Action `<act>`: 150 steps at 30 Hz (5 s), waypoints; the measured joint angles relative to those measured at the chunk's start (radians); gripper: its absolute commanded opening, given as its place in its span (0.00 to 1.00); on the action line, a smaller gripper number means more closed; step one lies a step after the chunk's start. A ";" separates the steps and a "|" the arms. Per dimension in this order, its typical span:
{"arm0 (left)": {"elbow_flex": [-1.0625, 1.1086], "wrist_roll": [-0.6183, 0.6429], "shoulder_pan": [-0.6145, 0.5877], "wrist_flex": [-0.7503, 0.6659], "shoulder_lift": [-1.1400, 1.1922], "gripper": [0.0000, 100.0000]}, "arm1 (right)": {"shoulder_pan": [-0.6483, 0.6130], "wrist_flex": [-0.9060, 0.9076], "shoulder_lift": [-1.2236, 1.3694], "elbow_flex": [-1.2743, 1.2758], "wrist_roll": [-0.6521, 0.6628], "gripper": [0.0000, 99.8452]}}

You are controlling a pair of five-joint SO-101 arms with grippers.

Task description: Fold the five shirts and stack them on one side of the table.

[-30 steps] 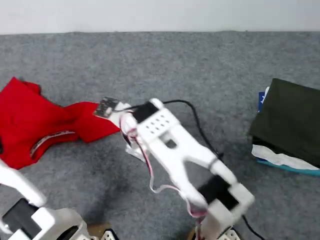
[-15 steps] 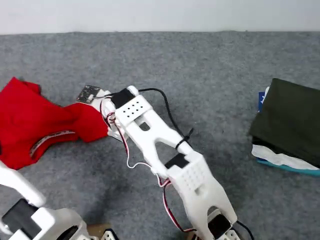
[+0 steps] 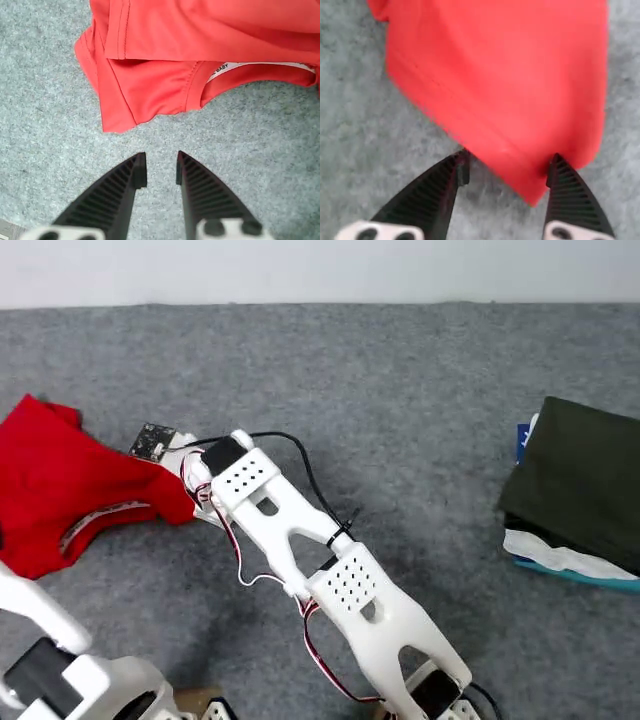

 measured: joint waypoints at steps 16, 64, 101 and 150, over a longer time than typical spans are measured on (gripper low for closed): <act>0.000 0.000 0.000 0.000 0.000 0.11 | -0.006 0.275 0.072 -0.276 0.221 0.01; 0.471 -0.204 0.568 -0.071 -0.023 0.22 | 0.681 0.284 -1.115 1.060 0.416 0.01; -0.017 -0.181 0.620 -0.012 0.489 0.02 | 0.720 0.265 -1.115 1.094 0.393 0.01; 0.109 -0.210 0.712 -0.218 0.600 0.11 | 0.806 0.245 -1.099 0.968 0.430 0.01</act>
